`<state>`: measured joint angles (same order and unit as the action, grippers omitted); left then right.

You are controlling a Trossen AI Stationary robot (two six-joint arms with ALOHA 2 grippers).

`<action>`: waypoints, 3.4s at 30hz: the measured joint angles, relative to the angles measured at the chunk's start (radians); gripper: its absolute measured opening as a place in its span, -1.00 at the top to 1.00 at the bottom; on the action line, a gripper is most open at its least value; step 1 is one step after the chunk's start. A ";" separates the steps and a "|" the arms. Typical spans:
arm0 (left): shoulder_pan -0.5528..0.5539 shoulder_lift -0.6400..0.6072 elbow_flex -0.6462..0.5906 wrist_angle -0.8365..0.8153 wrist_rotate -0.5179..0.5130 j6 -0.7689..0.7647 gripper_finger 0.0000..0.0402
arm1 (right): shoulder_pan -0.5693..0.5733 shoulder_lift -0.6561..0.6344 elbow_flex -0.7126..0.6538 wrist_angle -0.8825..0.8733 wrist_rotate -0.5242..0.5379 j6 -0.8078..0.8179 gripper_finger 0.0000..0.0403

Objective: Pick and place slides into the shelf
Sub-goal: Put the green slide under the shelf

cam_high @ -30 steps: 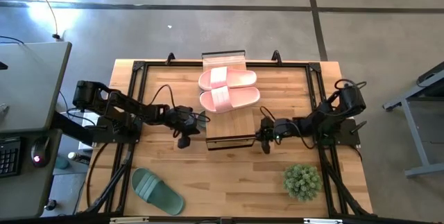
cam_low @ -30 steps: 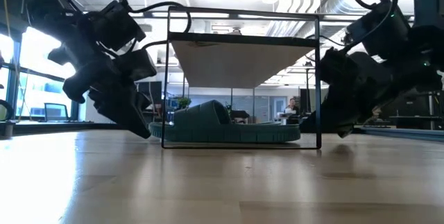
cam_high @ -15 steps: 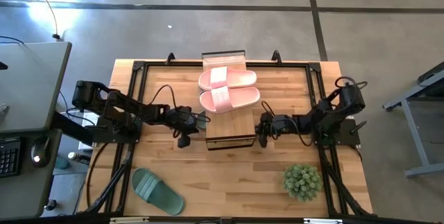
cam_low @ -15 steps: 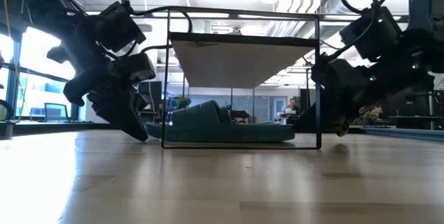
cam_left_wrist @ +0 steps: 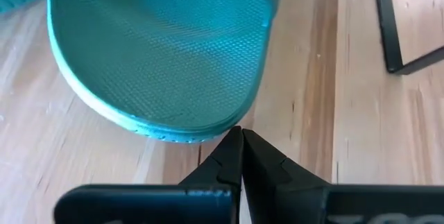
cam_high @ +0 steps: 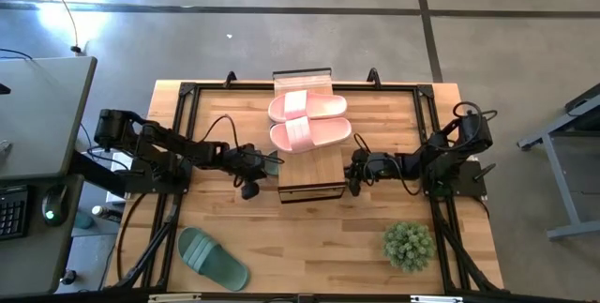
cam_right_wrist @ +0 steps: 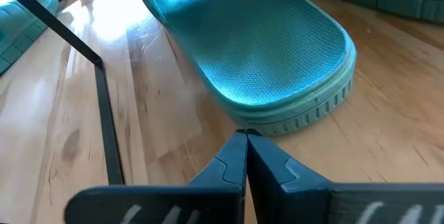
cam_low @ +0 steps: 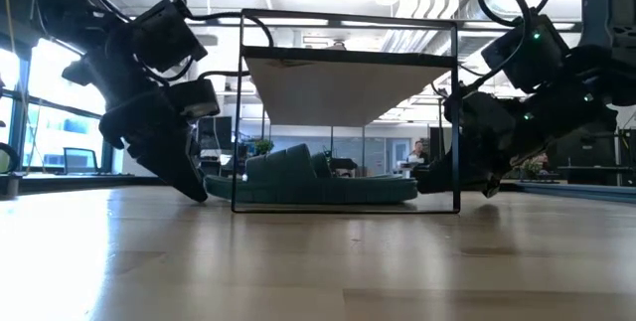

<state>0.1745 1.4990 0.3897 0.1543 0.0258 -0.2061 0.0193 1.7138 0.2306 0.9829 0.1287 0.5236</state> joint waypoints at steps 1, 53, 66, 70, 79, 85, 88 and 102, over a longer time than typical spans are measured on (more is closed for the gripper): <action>0.000 0.000 0.000 -0.004 -0.003 -0.019 1.00 | 0.000 0.000 0.000 0.000 0.000 0.000 1.00; 0.001 -0.086 -0.006 -0.076 -0.128 -0.047 1.00 | -0.014 0.000 0.000 -0.035 0.105 0.000 1.00; -0.115 -0.094 -0.008 0.123 -0.115 0.115 1.00 | -0.014 0.000 0.000 -0.034 0.104 -0.007 1.00; -0.118 -0.040 -0.008 0.158 -0.088 0.119 1.00 | -0.014 0.000 0.000 -0.033 0.100 -0.007 1.00; -0.116 0.039 -0.008 0.259 -0.117 0.089 1.00 | -0.014 0.000 0.000 -0.029 0.100 -0.008 1.00; -0.116 0.039 -0.008 0.261 -0.174 0.089 1.00 | -0.014 0.000 0.000 -0.029 0.128 -0.008 1.00; -0.117 0.049 -0.008 0.269 -0.195 0.087 1.00 | -0.014 0.000 0.000 -0.029 0.145 -0.008 1.00; -0.116 0.129 0.003 0.345 -0.171 0.069 1.00 | -0.014 0.000 0.000 -0.030 0.155 0.000 1.00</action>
<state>0.0586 1.6276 0.3923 0.4992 -0.1453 -0.1371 0.0048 1.7138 0.2306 0.9527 0.2835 0.5232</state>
